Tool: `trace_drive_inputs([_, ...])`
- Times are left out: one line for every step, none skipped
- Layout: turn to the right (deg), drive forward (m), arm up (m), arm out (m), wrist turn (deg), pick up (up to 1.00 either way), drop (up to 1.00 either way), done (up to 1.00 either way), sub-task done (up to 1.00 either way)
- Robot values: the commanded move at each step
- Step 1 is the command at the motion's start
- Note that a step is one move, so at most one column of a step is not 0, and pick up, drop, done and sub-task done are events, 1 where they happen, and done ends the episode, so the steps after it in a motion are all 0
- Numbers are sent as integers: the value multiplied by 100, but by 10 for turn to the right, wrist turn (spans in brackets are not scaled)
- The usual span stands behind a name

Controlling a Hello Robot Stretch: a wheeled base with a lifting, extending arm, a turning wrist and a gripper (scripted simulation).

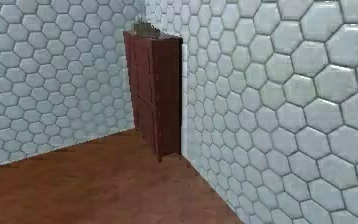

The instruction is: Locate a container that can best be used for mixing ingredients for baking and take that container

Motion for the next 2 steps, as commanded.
trace_drive_inputs([-360,0,0,0,0,0,0,0,0])
trace_drive_inputs([0,100,0,0,0,0,0,0,0])
